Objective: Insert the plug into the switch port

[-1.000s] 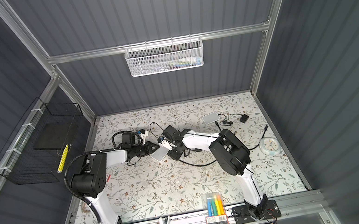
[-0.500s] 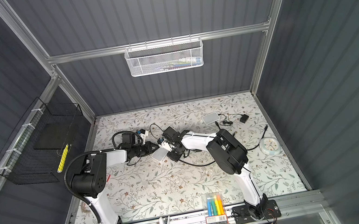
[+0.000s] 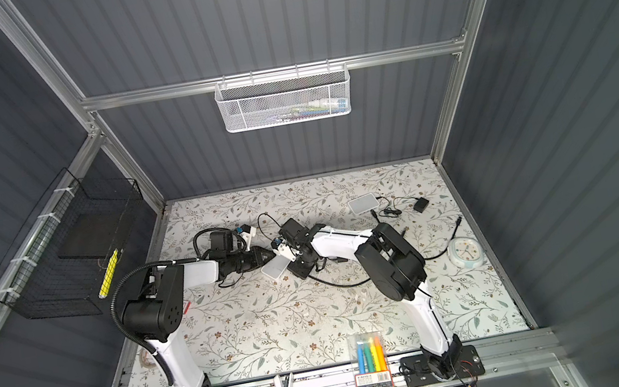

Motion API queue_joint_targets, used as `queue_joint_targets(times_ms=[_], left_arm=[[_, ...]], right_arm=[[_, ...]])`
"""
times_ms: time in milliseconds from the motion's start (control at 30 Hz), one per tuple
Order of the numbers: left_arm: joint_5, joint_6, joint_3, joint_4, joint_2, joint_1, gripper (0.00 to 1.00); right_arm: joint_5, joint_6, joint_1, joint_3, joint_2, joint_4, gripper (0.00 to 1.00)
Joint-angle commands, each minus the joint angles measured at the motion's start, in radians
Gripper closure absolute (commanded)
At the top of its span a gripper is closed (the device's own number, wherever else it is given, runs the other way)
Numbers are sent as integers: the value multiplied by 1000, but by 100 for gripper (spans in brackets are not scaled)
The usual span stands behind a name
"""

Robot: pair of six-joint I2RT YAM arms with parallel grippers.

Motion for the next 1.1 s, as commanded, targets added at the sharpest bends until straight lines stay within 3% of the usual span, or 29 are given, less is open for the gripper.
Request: queue_joint_targets(times_ms=[0,1067], left_arm=[[3,9,-46,-124,47,-12,78],[-2,-20,-44,-108,73,-12,83]], right_arm=[[-5,16,2,41,29,20,94],[6,51,11,149,58,-32,99]])
